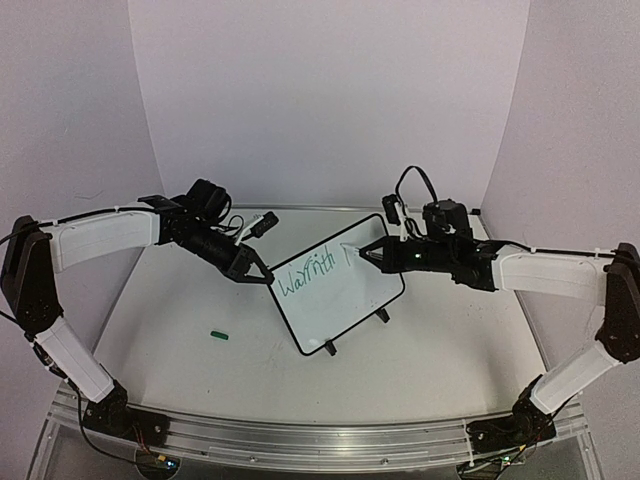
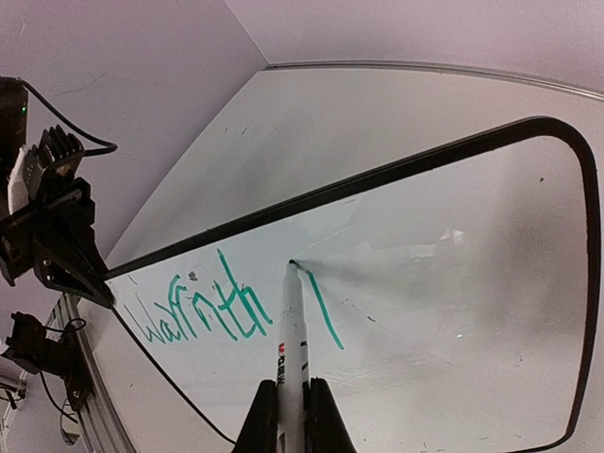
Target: Write a sentence on the whiteboard
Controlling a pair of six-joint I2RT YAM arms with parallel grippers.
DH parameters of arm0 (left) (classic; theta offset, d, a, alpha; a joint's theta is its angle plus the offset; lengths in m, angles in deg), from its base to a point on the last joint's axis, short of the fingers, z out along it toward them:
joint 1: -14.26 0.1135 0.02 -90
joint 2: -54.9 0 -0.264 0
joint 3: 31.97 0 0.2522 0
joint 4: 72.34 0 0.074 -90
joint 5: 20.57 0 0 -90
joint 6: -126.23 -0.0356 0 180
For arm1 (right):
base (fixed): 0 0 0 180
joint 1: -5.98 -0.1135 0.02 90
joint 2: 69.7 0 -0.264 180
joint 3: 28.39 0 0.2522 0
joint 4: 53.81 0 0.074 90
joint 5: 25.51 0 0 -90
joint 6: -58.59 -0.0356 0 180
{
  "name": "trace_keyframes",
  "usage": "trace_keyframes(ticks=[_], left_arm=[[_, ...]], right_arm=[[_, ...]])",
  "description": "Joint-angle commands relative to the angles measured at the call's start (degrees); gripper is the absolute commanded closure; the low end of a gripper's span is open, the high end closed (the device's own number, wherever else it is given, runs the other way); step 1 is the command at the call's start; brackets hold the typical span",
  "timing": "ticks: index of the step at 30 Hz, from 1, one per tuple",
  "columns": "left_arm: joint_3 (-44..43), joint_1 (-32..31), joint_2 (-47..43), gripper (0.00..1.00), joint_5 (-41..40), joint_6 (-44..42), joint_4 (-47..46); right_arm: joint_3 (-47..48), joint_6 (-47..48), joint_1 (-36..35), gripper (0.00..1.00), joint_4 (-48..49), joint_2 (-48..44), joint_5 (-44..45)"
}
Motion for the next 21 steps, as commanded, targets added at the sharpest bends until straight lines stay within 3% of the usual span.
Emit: trace_keyframes(ticks=[1, 21], left_arm=[[-0.78, -2.04, 1.14, 1.00, -0.39, -2.84, 2.43], [-0.78, -2.21, 0.85, 1.00, -0.57, -2.80, 2.52]], right_arm=[[-0.23, 0.32, 0.28, 1.00, 0.42, -5.11, 1.70], [-0.97, 0.92, 0.38, 1.00, -0.93, -1.02, 4.51]])
